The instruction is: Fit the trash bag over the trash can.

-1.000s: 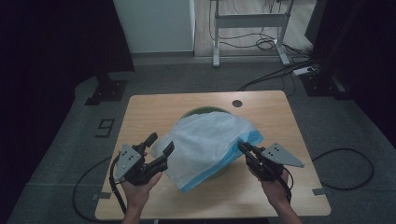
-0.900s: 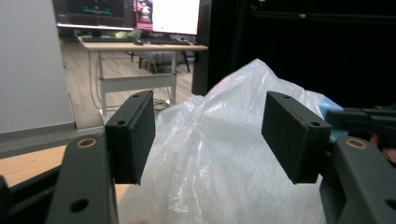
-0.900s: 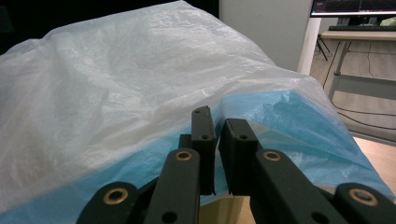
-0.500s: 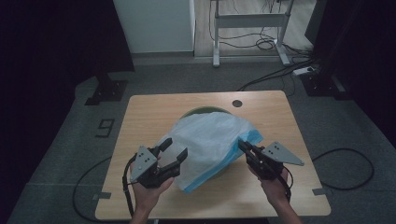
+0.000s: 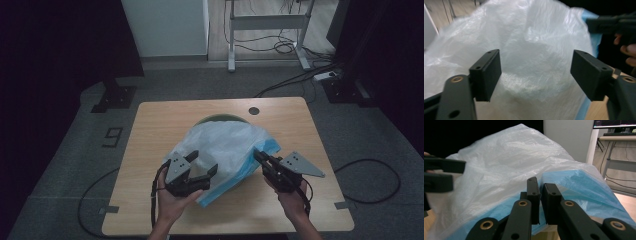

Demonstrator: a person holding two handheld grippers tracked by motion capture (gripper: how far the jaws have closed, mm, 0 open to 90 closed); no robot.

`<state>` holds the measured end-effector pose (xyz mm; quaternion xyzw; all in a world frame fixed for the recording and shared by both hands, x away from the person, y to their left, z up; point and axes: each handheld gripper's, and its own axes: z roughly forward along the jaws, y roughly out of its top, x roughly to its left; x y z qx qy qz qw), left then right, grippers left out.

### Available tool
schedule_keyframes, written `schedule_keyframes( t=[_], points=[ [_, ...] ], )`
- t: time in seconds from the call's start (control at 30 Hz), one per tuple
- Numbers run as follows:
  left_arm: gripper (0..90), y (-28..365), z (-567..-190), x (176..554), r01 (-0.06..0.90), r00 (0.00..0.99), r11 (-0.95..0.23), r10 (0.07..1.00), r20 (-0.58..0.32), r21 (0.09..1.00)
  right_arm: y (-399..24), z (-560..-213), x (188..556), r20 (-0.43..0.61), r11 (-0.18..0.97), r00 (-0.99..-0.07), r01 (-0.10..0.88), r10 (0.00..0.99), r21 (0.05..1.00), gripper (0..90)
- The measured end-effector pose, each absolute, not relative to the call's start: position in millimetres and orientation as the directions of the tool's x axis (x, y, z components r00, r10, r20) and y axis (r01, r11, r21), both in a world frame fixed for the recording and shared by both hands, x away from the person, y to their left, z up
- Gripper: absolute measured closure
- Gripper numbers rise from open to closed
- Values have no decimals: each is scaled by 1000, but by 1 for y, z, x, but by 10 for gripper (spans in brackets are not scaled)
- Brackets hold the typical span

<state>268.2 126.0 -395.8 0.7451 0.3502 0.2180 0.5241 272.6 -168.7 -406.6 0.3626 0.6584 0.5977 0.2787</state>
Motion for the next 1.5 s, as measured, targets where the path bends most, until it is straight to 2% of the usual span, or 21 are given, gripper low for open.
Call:
schedule_keyframes(
  t=[0.1,0.23,0.33,0.47,0.57,0.63,0.77,0.9,1.03,1.17,1.33,1.5],
  points=[
    [198,123,-399,271,305,661,-212,749,-46,928,-168,-408,272,68,23,-585,145,809,989,836],
    [220,122,-398,271,305,669,-219,742,-45,927,-167,-409,271,70,21,-588,146,806,989,836],
    [344,121,-397,270,307,688,-230,724,-49,924,-167,-409,270,68,21,-592,143,803,990,836],
    [580,120,-396,270,301,713,-250,699,-44,920,-165,-408,269,66,22,-598,139,799,990,836],
    [720,122,-396,271,303,716,-241,696,-53,922,-165,-408,268,64,23,-599,137,798,990,836],
    [794,124,-396,270,302,720,-220,690,-71,928,-166,-409,269,62,25,-600,136,797,990,824],
    [874,133,-394,272,315,716,-117,681,-155,942,-168,-411,267,62,20,-617,125,784,992,745],
    [896,145,-390,275,334,707,0,661,-251,942,-169,-415,261,47,23,-647,99,761,995,646],
    [899,152,-386,277,339,701,62,649,-296,939,-168,-418,255,20,38,-651,75,758,996,517],
    [900,156,-383,278,341,697,90,644,-316,936,-165,-425,253,16,46,-658,77,753,996,432],
    [900,157,-380,278,343,691,104,645,-326,934,-159,-429,248,-7,53,-693,45,721,998,347],
    [900,157,-377,278,344,688,109,647,-329,933,-151,-427,244,-69,98,-694,1,717,995,318]
  ],
)
